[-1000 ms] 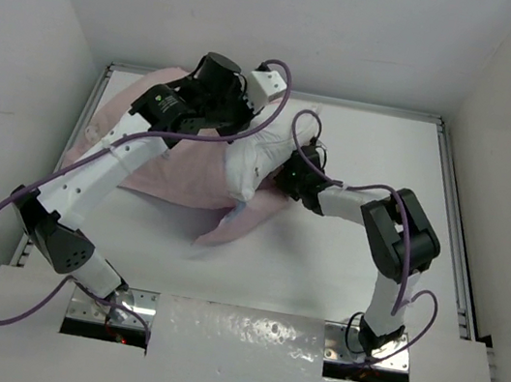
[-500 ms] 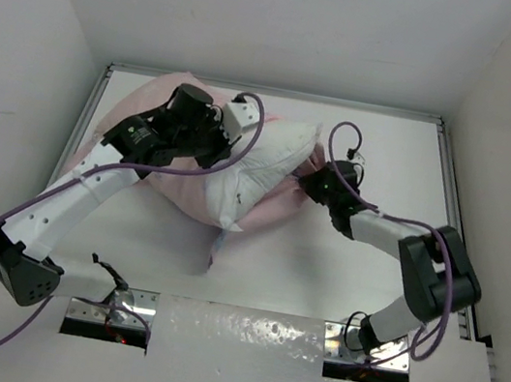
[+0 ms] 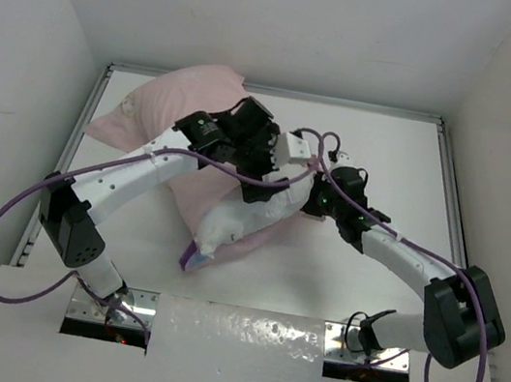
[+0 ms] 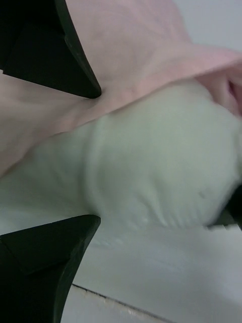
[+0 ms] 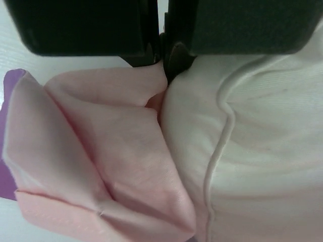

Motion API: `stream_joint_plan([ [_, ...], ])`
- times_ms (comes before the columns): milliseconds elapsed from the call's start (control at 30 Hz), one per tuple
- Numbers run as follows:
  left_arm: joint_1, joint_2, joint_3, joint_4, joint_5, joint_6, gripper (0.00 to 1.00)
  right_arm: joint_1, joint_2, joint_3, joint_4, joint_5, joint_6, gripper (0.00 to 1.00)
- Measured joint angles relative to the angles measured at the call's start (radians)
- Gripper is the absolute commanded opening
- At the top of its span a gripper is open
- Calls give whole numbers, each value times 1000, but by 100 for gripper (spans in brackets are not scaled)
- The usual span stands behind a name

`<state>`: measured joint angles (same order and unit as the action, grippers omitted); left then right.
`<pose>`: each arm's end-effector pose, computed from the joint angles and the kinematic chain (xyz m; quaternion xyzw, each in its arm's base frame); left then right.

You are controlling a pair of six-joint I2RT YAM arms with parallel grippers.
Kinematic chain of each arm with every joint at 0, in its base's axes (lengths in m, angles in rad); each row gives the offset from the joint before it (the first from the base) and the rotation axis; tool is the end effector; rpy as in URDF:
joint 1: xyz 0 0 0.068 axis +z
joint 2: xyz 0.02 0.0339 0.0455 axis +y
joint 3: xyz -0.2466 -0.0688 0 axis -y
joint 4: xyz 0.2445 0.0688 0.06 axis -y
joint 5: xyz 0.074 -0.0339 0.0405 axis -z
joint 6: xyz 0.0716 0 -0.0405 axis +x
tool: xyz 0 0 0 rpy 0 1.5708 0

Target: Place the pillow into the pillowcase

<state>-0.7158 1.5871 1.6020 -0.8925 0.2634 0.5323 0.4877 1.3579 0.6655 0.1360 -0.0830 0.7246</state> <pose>0.2587 -0.2497 0.3136 0.5810 0.7306 -0.1538 0.3240 0.2780 0.1542 0.1679 0.0832 0.8696 0.3063 0.3782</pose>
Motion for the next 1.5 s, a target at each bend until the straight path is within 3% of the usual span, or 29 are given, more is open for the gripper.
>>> stream_joint_plan([
  [233,-129,16,-85,102,40,37,99,17,-56,0,-49,-23,7,0],
  [267,-129,22,-106,121,39,35,79,16,-56,0,-59,-23,10,0],
  [333,-128,40,-117,144,33,25,31,12,-55,0,-81,-25,17,0],
  [367,-120,70,-115,169,14,0,0,12,-56,0,-90,-27,17,0],
  [567,19,130,-115,185,41,-42,0,-12,-187,-97,-120,-34,-15,0],
  [733,122,-8,-239,270,-32,91,0,-81,-446,-198,-162,-56,-49,0],
  [900,54,-95,-337,265,-85,180,0,-124,-539,-216,-185,-72,-73,0],
  [1133,-5,19,-329,257,-146,172,0,-130,-512,-166,-246,-153,-137,0],
  [1167,-4,29,-314,253,-144,165,0,-130,-508,-154,-259,-151,-146,6],
  [1200,-4,32,-305,251,-143,161,0,-130,-502,-143,-275,-146,-153,32],
  [1300,-3,30,-264,232,-120,140,0,-109,-468,-122,-296,-116,-161,72],
  [1500,-3,29,-241,206,-103,124,0,-20,-329,-121,-241,-35,-150,83],
])
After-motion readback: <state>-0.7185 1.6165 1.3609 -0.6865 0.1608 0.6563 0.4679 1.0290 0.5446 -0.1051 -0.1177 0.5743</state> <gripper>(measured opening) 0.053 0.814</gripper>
